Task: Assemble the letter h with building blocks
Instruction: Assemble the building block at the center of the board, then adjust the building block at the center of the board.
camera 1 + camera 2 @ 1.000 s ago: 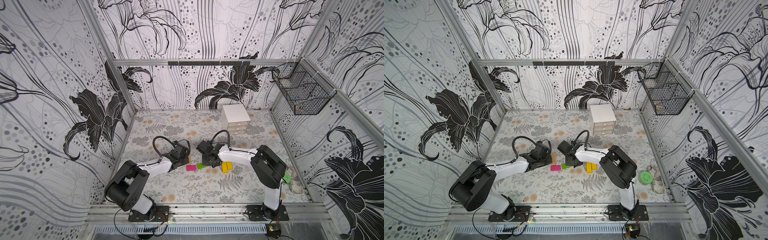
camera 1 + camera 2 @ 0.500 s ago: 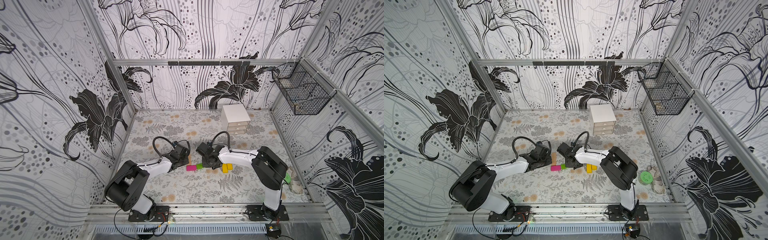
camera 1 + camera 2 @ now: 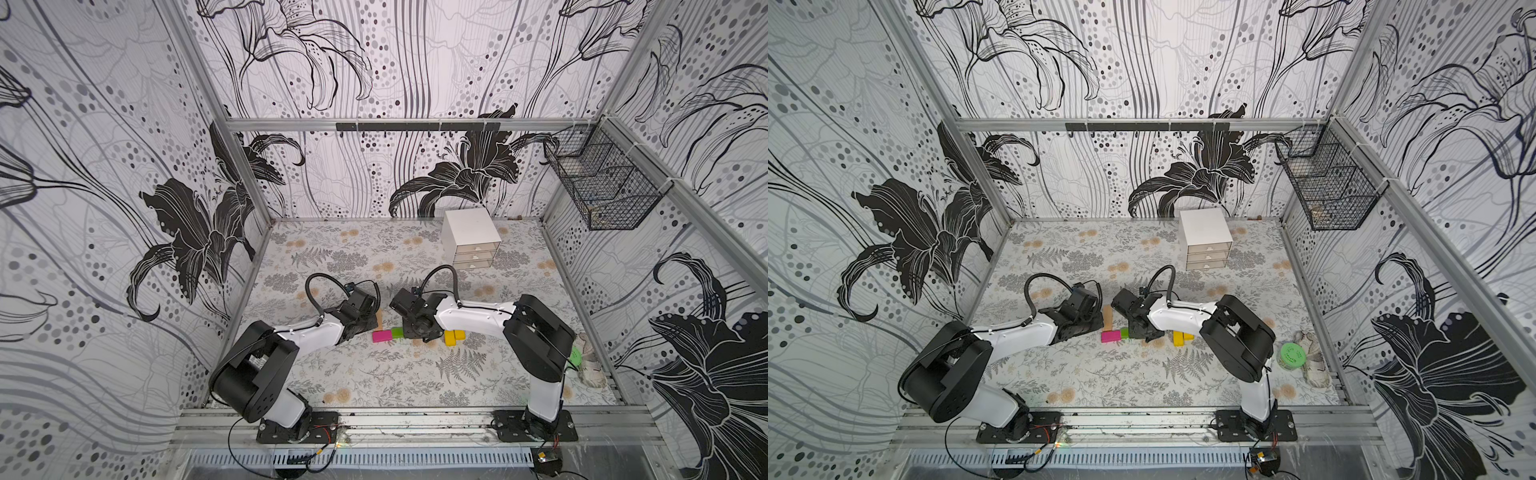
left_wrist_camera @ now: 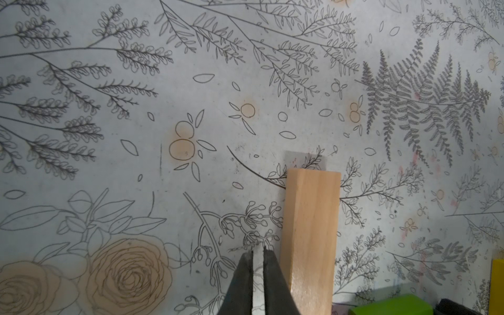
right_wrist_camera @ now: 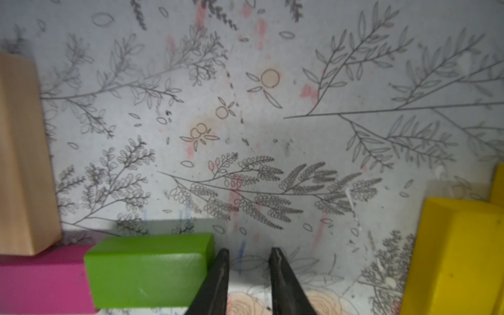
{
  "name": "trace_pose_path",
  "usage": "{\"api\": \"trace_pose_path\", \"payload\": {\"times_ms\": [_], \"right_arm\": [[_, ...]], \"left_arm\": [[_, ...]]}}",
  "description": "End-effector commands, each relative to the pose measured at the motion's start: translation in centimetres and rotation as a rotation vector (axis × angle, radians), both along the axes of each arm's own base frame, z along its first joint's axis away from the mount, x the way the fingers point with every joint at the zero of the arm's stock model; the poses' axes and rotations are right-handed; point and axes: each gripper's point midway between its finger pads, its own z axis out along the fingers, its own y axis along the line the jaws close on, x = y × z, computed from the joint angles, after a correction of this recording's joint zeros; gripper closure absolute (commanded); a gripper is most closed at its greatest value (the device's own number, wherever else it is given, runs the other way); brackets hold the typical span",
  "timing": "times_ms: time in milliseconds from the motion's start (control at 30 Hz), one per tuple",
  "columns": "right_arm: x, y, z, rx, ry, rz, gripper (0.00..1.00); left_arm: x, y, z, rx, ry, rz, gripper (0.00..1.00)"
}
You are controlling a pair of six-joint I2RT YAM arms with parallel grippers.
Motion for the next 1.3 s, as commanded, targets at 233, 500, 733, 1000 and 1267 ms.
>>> {"api": "trace_pose_path", "payload": {"times_ms": [233,500,733,1000,1267], "right_arm": [[-0.6,-2.2,2.1,-0.051,-0.026,-0.04,0.58],[-0.5,-2.5,4.8,-0.01,-0.075,-0.038,0.52],[-0.9,-2.3,5.7,0.046,-0.086,-0.042,0.52],[-1.2,-2.8,6.6,0.057,-0.101,-0.048,0.52],[-1.2,-3.4,6.9,0.048,-0.112,-0.059,0.52]], "left_arm": [[0.6,-0.3,0.1,-0.007,-0.01,-0.014,0.87],[-1.6,2.0,-0.4,0.038,0.012,0.049,0.87],[-3.1,1.7,-0.8,-0.025,0.043,0.052,0.95],[-3.3,-1.2,-1.0,-0.114,0.058,-0.019,0.98],[-4.2,-0.4,-1.2,-0.081,0.07,0.004,0.98]]}}
